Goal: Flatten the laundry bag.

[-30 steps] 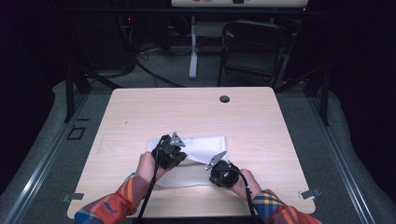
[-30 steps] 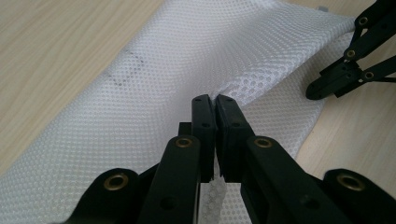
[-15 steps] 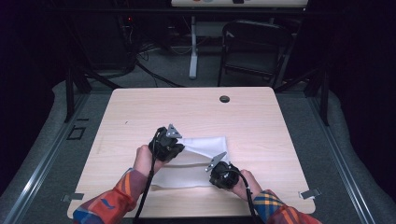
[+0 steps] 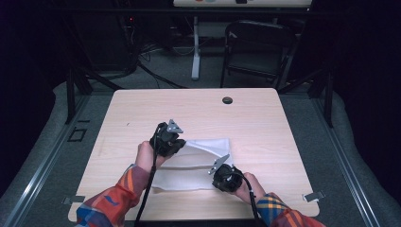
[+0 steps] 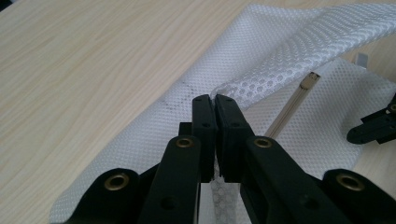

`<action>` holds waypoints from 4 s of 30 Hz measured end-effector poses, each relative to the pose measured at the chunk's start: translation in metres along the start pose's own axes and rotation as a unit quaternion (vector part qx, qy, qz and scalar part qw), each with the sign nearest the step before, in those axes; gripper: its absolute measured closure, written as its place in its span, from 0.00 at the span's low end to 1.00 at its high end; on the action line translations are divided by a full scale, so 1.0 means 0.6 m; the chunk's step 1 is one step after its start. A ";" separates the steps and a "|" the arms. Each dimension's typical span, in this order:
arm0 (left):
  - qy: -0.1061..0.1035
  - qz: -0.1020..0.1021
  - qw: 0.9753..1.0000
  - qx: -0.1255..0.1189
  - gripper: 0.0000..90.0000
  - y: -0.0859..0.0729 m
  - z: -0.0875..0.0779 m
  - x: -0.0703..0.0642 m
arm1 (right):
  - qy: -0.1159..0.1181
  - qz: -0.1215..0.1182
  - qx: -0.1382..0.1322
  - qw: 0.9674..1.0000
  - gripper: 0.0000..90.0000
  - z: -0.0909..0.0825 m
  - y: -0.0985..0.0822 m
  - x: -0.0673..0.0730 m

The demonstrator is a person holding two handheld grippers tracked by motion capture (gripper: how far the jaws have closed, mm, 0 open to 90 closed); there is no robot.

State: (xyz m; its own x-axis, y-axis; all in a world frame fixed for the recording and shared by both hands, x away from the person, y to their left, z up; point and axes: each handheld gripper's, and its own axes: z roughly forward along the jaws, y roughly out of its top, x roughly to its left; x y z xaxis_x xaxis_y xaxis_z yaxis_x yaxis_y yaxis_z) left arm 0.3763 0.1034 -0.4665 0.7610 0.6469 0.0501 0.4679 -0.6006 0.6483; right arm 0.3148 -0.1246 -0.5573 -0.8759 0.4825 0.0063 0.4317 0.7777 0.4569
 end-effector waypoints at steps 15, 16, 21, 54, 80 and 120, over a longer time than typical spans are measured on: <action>0.016 -0.009 1.000 -0.025 0.97 0.032 -0.005 0.033 | 0.007 0.004 -0.001 1.000 1.00 -0.002 -0.004 0.001; 0.018 -0.009 0.999 -0.027 0.97 0.035 -0.006 0.035 | 0.007 0.004 -0.001 1.000 1.00 -0.002 -0.004 0.001; 0.026 0.001 0.999 -0.039 0.97 0.052 -0.012 0.050 | 0.008 0.005 0.002 1.000 1.00 -0.002 -0.004 0.001; 0.078 -0.024 0.994 -0.068 0.97 0.101 0.037 0.101 | 0.028 0.025 0.011 0.999 1.00 -0.001 0.004 0.013; 0.120 -0.065 0.989 -0.063 0.72 0.116 0.095 0.124 | 0.039 0.011 0.011 0.999 1.00 0.005 0.012 0.027; -0.009 -0.070 0.997 -0.016 0.13 0.009 0.082 0.052 | -0.017 0.069 -0.042 0.997 0.15 -0.055 -0.001 -0.035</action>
State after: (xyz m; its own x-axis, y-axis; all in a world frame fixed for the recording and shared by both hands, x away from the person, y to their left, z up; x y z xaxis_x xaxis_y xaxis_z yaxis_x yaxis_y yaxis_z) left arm 0.4249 0.0973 -0.4986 0.6973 0.7146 -0.0561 0.5561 -0.4899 0.6713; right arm 0.3258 -0.1484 -0.5282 -0.8004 0.5977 0.0451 0.5277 0.6669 0.5261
